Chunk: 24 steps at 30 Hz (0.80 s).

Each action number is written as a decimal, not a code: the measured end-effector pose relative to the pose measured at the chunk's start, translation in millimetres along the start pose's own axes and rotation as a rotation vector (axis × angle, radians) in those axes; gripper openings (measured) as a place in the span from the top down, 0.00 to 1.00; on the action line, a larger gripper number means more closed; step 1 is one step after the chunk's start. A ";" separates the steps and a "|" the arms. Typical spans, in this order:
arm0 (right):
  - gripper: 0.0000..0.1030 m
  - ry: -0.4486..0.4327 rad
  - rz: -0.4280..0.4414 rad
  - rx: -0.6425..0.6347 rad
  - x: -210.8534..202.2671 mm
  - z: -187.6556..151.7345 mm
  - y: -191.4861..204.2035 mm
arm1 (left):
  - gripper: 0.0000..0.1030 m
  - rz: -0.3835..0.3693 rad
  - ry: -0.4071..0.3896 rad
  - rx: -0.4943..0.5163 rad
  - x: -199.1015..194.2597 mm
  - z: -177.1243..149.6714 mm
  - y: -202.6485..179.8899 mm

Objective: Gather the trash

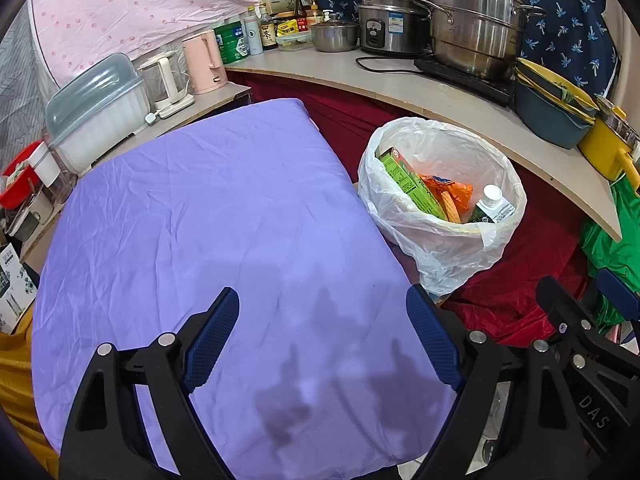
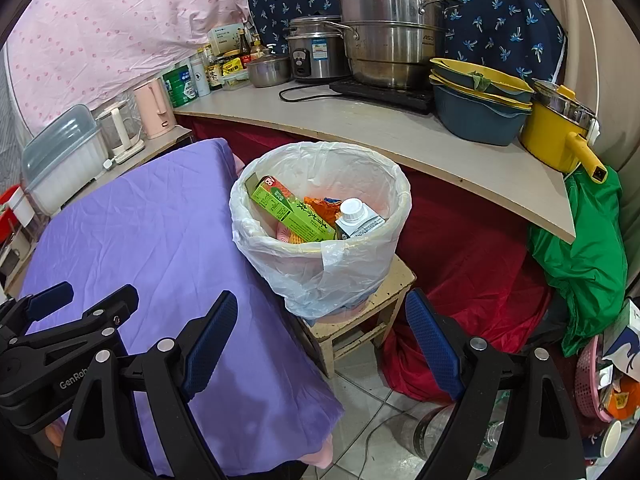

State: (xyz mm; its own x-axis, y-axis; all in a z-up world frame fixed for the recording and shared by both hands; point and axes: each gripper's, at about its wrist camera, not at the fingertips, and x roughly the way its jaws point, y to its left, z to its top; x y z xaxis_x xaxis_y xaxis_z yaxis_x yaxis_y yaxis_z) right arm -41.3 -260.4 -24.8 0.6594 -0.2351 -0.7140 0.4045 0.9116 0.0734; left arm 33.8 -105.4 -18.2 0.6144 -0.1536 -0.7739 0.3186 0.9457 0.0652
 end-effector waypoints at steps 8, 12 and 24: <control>0.20 0.001 0.001 0.001 0.6 -0.2 0.1 | 0.21 0.002 0.005 -0.001 1.2 1.0 -0.2; 0.20 0.001 0.003 0.001 1.0 0.1 0.6 | 0.21 0.004 0.005 0.000 1.2 1.0 -0.2; 0.20 0.000 0.001 0.001 1.2 -0.1 0.3 | 0.18 0.026 -0.009 0.001 2.4 0.8 -1.2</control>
State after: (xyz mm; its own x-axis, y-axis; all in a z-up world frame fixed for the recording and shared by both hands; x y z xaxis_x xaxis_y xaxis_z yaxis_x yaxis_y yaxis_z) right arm -40.5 -260.4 -25.7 0.6598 -0.2340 -0.7141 0.4042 0.9116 0.0748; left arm 35.5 -107.1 -19.6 0.6287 -0.1312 -0.7665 0.3030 0.9491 0.0860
